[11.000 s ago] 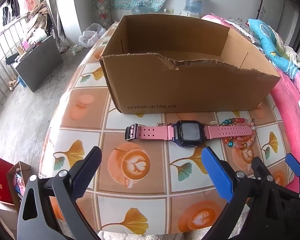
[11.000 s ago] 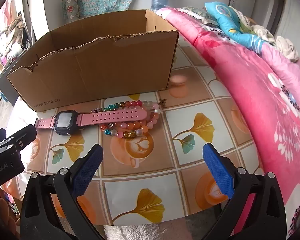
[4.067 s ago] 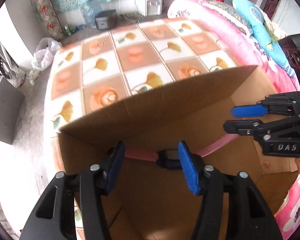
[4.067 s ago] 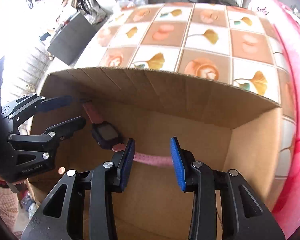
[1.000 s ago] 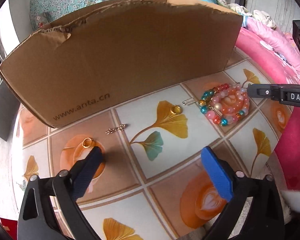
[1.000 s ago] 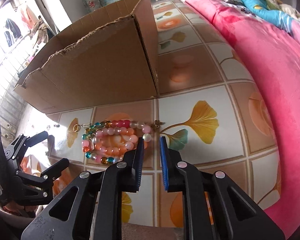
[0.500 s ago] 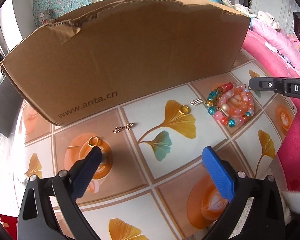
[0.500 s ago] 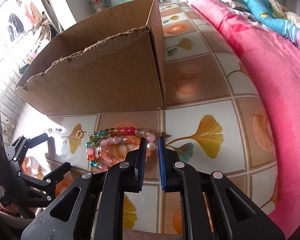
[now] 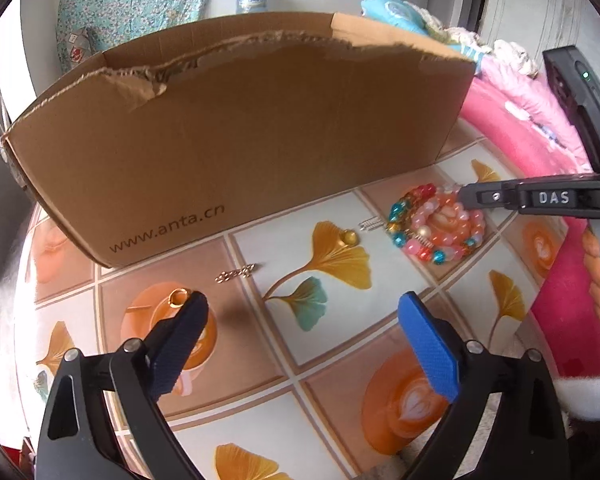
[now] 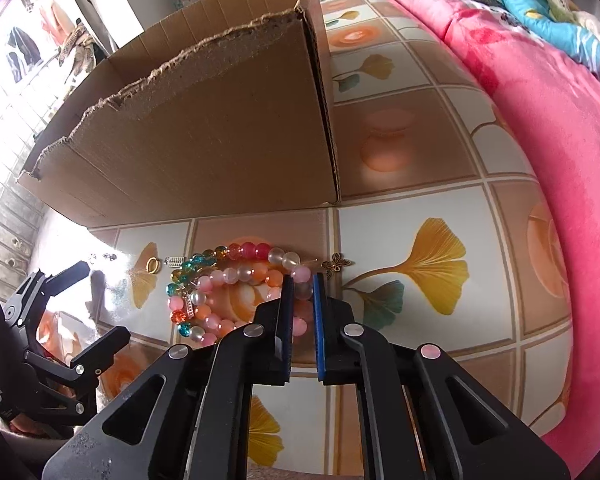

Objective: Organize jewelry
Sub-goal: 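Grasp the beaded bracelet with the right gripper, then lower the bracelet into the box beside the watch and open the right gripper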

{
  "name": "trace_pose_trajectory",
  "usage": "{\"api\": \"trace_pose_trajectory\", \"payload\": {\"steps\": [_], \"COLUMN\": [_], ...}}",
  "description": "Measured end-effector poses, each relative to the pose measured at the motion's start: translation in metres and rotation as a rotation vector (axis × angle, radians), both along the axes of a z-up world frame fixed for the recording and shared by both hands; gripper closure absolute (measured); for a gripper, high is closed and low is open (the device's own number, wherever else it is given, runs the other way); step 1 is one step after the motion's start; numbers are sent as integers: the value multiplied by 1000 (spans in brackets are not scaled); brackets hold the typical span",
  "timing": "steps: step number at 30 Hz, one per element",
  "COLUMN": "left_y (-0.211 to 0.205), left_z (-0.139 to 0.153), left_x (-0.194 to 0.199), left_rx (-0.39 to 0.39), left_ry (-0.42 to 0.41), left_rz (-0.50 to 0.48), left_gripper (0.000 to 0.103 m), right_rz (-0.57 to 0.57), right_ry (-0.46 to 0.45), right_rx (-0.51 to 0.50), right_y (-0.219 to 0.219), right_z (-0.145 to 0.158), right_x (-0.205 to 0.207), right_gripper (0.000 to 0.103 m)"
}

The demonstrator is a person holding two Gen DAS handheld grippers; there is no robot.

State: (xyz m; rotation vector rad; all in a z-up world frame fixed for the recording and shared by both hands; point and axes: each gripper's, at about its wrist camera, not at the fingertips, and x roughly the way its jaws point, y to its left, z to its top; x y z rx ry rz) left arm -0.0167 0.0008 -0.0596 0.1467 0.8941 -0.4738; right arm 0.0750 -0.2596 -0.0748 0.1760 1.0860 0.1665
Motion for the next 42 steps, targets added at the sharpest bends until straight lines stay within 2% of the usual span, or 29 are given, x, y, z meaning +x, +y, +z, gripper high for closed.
{"api": "trace_pose_trajectory", "payload": {"steps": [3, 8, 11, 14, 17, 24, 28, 30, 31, 36, 42], "left_y": [-1, -8, -21, -31, -38, -57, -75, -81, -84, -78, -53], "left_z": [10, 11, 7, 3, 0, 4, 4, 4, 3, 9, 38], "left_x": [-2, 6, 12, 17, 18, 23, 21, 19, 19, 19, 12], "left_rx": [-78, -177, -175, -176, -139, -42, 59, 85, 89, 41, -65], "left_ry": [-22, 34, 66, 95, 102, 105, 68, 49, 44, 37, -4], "left_rz": [-49, -98, -104, -119, -111, -102, -114, -116, -119, -126, -120], "left_gripper": [22, 46, 62, 72, 79, 84, 88, 89, 93, 94, 94], "right_rz": [9, 51, 69, 86, 92, 87, 79, 73, 70, 55, 51], "right_ry": [-23, -52, -58, -59, -61, -68, -68, -63, -62, -73, -117], "right_rx": [65, 149, 168, 232, 241, 267, 271, 276, 277, 284, 292], "right_y": [-1, 6, 10, 9, 12, 10, 4, 2, 2, -4, -10], "right_z": [12, 27, 30, 31, 37, 38, 35, 32, 32, 34, 47], "right_x": [-3, -3, -5, -6, -5, -9, -9, -9, -10, -14, -22], "right_gripper": [96, 96, 96, 96, 96, 96, 96, 96, 96, 96, 96]}}
